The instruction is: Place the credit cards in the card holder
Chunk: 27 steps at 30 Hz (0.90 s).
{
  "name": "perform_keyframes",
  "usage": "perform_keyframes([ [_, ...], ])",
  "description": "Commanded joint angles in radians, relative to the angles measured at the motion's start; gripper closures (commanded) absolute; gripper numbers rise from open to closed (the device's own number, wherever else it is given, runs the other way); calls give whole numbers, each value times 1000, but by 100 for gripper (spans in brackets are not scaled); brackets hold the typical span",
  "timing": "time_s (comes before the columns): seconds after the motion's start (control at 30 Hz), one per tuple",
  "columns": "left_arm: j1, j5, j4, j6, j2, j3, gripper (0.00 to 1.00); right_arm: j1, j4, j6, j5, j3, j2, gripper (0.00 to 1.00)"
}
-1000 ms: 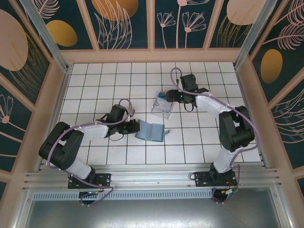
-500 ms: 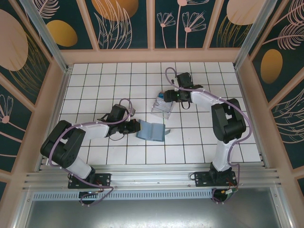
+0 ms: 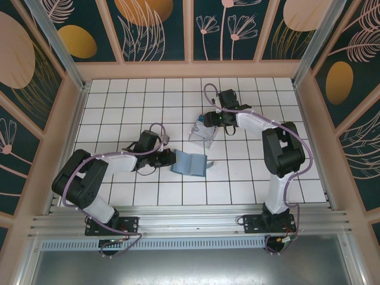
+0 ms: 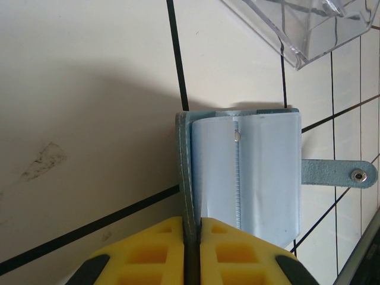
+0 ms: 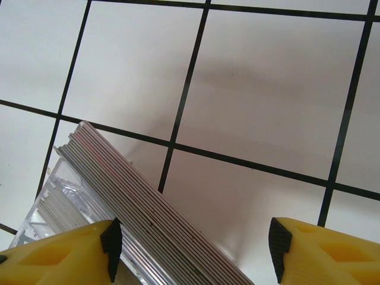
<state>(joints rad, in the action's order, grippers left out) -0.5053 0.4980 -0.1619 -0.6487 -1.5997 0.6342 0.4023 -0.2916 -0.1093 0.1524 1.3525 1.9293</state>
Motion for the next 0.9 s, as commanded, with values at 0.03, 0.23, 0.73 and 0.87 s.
perform_keyframes([
  [0.03, -4, 17, -18, -7, -4, 15, 87, 6, -20, 15, -35, 37, -15, 32],
  [0.23, -3, 17, -22, -11, -3, 16, 87, 10, -27, 20, -45, 47, -23, 35],
  [0.73, -9, 18, -19, -19, 7, 17, 86, 29, -21, 29, -63, 45, -38, 43],
  [0.87, -10, 17, -19, -19, 7, 21, 86, 29, -16, 30, -67, 48, -42, 43],
])
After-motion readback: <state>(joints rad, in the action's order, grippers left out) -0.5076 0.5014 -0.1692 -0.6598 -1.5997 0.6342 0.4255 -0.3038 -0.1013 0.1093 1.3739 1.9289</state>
